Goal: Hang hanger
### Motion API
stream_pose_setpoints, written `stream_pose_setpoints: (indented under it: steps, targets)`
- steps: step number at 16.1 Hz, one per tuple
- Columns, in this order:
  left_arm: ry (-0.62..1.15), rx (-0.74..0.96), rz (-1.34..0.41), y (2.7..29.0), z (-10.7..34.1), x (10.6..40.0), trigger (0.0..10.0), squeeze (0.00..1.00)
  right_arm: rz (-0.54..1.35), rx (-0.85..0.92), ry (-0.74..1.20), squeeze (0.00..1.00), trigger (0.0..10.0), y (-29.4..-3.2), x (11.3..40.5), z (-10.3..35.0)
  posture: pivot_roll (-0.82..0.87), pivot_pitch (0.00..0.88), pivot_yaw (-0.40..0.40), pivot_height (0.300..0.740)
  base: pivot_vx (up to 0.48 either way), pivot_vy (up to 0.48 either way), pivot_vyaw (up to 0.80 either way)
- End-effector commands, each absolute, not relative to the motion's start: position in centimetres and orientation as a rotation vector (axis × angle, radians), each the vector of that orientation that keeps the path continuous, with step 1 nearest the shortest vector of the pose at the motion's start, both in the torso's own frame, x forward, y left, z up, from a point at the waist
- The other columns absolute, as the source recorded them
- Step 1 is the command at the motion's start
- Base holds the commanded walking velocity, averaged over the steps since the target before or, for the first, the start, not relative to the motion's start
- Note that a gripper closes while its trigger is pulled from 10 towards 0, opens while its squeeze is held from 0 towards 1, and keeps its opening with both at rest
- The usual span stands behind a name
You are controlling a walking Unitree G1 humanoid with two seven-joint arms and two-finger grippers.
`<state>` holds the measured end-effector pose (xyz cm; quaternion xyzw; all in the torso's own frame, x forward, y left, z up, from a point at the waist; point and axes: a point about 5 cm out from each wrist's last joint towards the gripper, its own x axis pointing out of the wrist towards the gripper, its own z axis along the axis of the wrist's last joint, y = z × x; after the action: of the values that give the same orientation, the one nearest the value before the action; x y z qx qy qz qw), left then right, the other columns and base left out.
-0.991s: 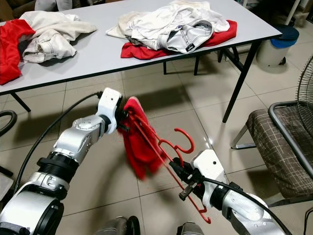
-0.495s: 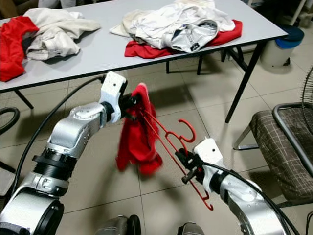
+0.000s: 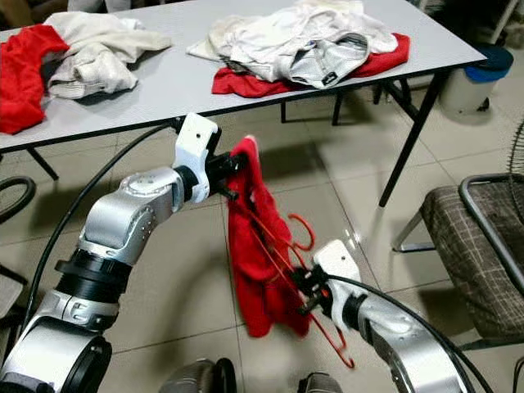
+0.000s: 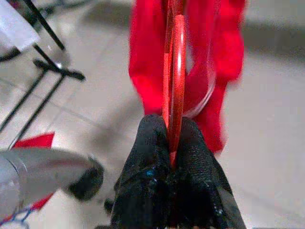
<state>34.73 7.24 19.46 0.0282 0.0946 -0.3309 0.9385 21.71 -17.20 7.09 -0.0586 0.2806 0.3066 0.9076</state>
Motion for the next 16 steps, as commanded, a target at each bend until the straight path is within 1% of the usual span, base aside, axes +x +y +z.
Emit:
stream_pose_setpoints:
  steps: [1,2,3,4,6,8,10,12,14,15,16]
  targets:
    - [0.144,0.052,-0.69,6.9,20.8,34.5,0.0,0.0,0.59,-0.066,0.672,0.0,10.0,-17.3,21.2,5.7,-0.07,0.12,0.098,0.74,0.0,0.0,0.0]
    - [0.144,0.052,-0.69,6.9,20.8,34.5,0.0,0.0,0.59,-0.066,0.672,0.0,10.0,-17.3,21.2,5.7,-0.07,0.12,0.098,0.74,0.0,0.0,0.0]
    - [0.128,0.04,-0.701,6.8,21.3,34.3,0.0,0.0,0.525,0.019,0.717,0.0,10.0,-17.6,21.1,4.7,-0.07,0.12,0.096,0.74,0.0,0.0,0.0]
    - [0.118,0.034,-0.714,6.7,21.6,34.1,0.0,0.0,0.482,0.061,0.731,0.0,10.0,-17.9,21.3,4.2,-0.06,0.119,0.095,0.74,0.0,0.0,0.0]
    - [0.112,0.04,-0.726,6.7,21.9,33.7,0.0,0.0,0.426,0.102,0.726,0.0,10.0,-18.5,21.7,4.2,-0.07,0.118,0.094,0.74,0.0,0.0,0.0]
    - [0.1,0.033,-0.756,6.5,22.1,33.3,0.0,0.0,0.359,0.276,0.705,0.0,10.0,-19.3,22.2,4.1,-0.07,0.117,0.095,0.74,0.0,0.0,0.0]
    - [0.088,0.047,-0.793,6.3,22.3,33.0,0.0,0.0,0.329,0.303,0.684,0.0,10.0,-19.7,22.5,4.0,-0.07,0.117,0.095,0.74,0.0,0.0,0.0]
    - [0.084,0.075,-0.841,6.2,22.1,32.4,0.0,0.0,0.293,0.396,0.602,0.0,10.0,-20.0,23.2,4.9,-0.07,0.119,0.095,0.74,0.0,0.0,0.0]
    - [0.118,0.187,-0.895,7.1,20.1,31.6,0.0,0.0,0.169,0.703,0.397,0.0,10.0,-21.4,25.1,7.5,-0.07,0.115,0.101,0.74,0.0,0.0,0.0]
    - [0.128,0.197,-0.904,7.2,19.7,31.4,0.0,0.0,0.161,0.74,0.367,0.0,10.0,-21.4,25.4,7.9,-0.07,0.115,0.101,0.74,0.0,0.0,0.0]
    - [0.154,0.253,-0.922,7.5,18.2,31.1,0.0,0.0,0.131,0.808,0.3,0.0,10.0,-21.7,26.2,8.7,-0.08,0.108,0.105,0.74,0.0,0.0,0.0]
